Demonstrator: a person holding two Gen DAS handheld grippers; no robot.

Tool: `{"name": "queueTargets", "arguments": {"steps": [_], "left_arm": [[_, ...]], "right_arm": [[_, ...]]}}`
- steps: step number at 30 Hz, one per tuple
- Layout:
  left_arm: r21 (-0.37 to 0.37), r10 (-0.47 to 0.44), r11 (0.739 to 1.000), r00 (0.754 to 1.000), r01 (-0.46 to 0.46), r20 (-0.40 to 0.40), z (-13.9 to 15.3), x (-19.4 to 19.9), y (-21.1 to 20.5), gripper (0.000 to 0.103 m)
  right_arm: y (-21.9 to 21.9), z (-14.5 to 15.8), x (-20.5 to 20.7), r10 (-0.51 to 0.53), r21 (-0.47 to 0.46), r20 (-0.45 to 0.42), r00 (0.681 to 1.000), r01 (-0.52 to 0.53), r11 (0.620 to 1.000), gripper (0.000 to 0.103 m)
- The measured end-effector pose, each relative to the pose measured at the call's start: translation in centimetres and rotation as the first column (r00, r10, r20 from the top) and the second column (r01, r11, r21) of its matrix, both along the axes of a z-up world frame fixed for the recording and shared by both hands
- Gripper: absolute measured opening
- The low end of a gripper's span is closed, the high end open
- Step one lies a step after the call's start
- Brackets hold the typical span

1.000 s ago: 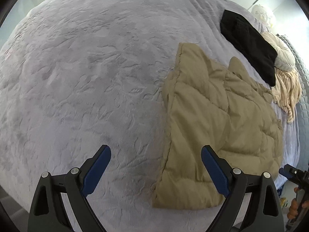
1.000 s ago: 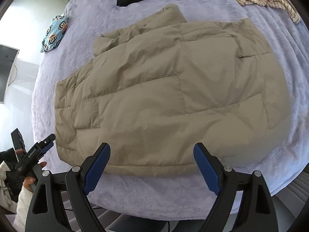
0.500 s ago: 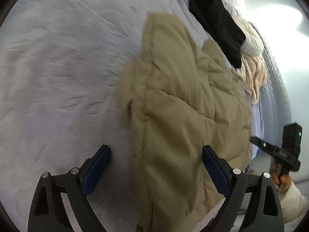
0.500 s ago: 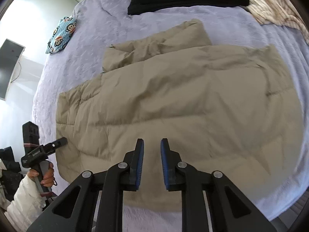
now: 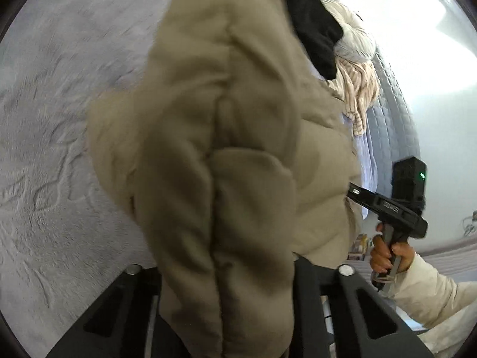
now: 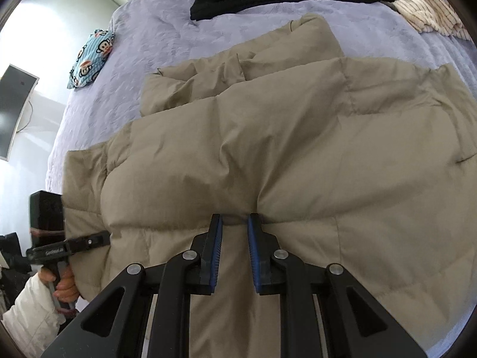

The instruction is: Fold large clothes

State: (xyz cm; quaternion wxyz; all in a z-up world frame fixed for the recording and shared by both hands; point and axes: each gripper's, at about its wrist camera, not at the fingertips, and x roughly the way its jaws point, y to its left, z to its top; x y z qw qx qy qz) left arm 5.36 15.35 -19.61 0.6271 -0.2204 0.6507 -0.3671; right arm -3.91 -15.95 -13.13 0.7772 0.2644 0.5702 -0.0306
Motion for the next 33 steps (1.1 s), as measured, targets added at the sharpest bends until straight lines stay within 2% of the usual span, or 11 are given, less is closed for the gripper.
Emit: {"name": "queueTargets", "arguments": {"steps": [6, 10, 15, 20, 23, 27, 29, 30, 31, 32, 33], "left_arm": [[-0.082, -0.004, 0.997, 0.998, 0.009, 0.068, 8.1, -0.8, -2.6, 0.02], [-0.069, -0.058, 0.995, 0.99, 0.067, 0.125, 12.5, -1.3, -7.4, 0.02], [-0.036, -0.092, 0.995, 0.988, 0.098, 0.127, 15.4, -1.7, -13.3, 0.02], [0.091, -0.146, 0.987, 0.977, 0.133, 0.152, 17.7, -2.2, -20.7, 0.02], [0.121, -0.178, 0.98, 0.97, 0.159, 0.163, 18.2, -2.8, -23.5, 0.02], [0.17, -0.242, 0.962, 0.958, 0.215, 0.155, 17.8, -3.3, -29.3, 0.021], [0.155, -0.289, 0.951, 0.946, 0.267, 0.144, 17.3, -3.8, -32.1, 0.031], [0.14, -0.311, 0.946, 0.941, 0.293, 0.132, 16.9, -4.0, -33.5, 0.041], [0.105, -0.343, 0.937, 0.933, 0.332, 0.111, 16.1, -4.1, -35.4, 0.049], [0.075, -0.357, 0.934, 0.929, 0.351, 0.102, 15.7, -4.4, -36.5, 0.061], [0.047, -0.368, 0.93, 0.925, 0.365, 0.093, 15.0, -4.3, -38.0, 0.068]], "right_arm": [[-1.5, -2.4, 0.7, -0.016, 0.102, -0.003, 1.0, 0.017, 0.995, 0.019], [-2.7, -3.7, 0.5, -0.038, 0.175, -0.002, 0.999, 0.038, 0.984, 0.016], [-3.9, -4.9, 0.3, -0.044, 0.255, 0.006, 0.999, 0.041, 0.966, 0.015], [-5.5, -6.2, -0.2, -0.052, 0.34, 0.001, 0.999, 0.048, 0.939, 0.009], [-7.4, -5.1, -1.4, -0.065, 0.379, -0.005, 0.998, 0.062, 0.924, 0.009], [-12.5, -2.4, -6.2, -0.134, 0.378, 0.019, 0.991, 0.117, 0.919, 0.013], [-15.2, -1.3, -9.4, -0.187, 0.371, 0.024, 0.982, 0.166, 0.914, 0.028], [-16.4, -0.8, -11.1, -0.213, 0.365, 0.024, 0.977, 0.189, 0.912, 0.036], [-17.4, -0.3, -12.8, -0.233, 0.348, 0.024, 0.972, 0.21, 0.914, 0.052], [-18.2, 0.1, -14.2, -0.247, 0.326, 0.026, 0.969, 0.226, 0.918, 0.061], [-19.1, 0.6, -16.1, -0.263, 0.297, 0.023, 0.965, 0.245, 0.923, 0.061]]}}
